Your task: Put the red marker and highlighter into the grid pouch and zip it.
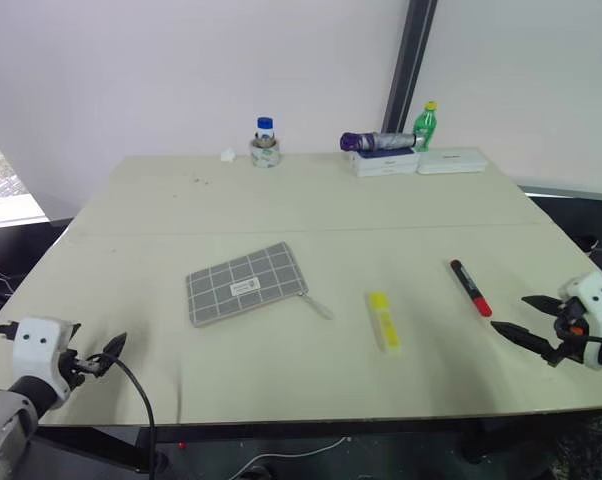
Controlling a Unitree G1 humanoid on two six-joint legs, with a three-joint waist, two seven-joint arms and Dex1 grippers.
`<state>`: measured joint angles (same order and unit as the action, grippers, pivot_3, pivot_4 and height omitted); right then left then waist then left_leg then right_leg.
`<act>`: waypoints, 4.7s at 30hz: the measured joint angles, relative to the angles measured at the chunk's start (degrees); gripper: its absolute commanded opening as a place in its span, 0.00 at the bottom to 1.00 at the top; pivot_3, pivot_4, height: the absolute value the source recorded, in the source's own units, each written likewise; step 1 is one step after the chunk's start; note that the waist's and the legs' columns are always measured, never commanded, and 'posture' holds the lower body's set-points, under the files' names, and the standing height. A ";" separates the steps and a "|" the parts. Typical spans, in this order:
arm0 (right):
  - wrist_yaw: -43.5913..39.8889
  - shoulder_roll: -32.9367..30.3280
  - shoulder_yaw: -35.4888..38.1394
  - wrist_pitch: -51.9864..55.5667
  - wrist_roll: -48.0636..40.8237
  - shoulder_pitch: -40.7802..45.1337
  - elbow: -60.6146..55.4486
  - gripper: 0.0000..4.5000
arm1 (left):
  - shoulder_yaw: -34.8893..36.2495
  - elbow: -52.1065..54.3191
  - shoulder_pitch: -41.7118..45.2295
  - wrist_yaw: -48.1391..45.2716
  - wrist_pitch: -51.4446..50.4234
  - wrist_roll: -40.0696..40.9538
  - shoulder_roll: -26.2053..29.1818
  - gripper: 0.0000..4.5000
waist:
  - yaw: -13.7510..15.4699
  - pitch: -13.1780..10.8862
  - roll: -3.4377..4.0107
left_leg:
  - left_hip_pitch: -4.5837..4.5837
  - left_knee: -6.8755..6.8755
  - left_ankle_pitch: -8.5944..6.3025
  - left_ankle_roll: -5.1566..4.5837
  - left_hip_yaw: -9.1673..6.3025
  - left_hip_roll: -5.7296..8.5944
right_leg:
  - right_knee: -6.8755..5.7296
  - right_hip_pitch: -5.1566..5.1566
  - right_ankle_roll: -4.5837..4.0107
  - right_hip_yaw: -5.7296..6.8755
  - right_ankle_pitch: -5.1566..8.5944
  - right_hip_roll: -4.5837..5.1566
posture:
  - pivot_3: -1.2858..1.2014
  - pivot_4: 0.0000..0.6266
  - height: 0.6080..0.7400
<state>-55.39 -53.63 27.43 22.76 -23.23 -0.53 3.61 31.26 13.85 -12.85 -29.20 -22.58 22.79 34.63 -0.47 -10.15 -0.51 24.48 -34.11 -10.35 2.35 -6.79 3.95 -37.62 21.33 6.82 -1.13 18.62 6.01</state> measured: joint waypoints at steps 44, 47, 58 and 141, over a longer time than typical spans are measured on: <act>31.91 37.07 -39.61 12.76 15.82 41.79 6.34 0.01 | -17.98 -27.05 16.81 -1.67 42.73 -30.21 13.72 1.00 | -0.33 0.01 -0.01 | 0.04 0.24 0.05 0.09 0.09 -0.08 | -0.36 0.74 0.27 -0.20 -0.30 -0.28 | 0.52 0.24 1.00; 32.88 39.66 -40.11 11.89 17.65 44.47 13.57 0.01 | -21.65 -33.04 20.18 -1.66 48.76 -32.68 14.56 1.00 | -0.58 0.00 -0.01 | 0.05 0.26 0.08 0.12 0.12 -0.07 | -0.51 0.86 0.28 -0.23 -0.31 -0.30 | 0.52 0.24 1.00; 32.80 44.74 -40.12 7.63 20.41 49.52 25.96 0.01 | -30.17 -46.29 29.34 -3.91 63.61 -34.68 15.15 1.00 | -1.69 0.00 -0.01 | 0.04 0.26 0.12 0.15 0.13 -0.11 | -0.71 0.92 0.28 -0.26 -0.31 -0.40 | 0.52 0.24 1.00; 21.45 35.11 -31.67 17.20 14.00 42.06 2.91 0.61 | -32.79 0.24 22.87 -3.88 11.59 -12.03 -7.85 0.00 | -1.91 0.02 0.01 | 0.01 -0.03 0.26 0.35 0.18 -0.27 | -1.45 0.89 0.24 -0.33 -0.28 -0.53 | 0.52 0.24 1.00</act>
<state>-33.95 -18.51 -4.24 39.96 -9.23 41.52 6.52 -1.53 14.09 10.02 -33.07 -10.99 10.76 26.78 -2.38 -10.13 -0.50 24.49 -34.14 -10.09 2.71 -6.61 3.69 -39.07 22.22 7.06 -1.46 18.34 5.48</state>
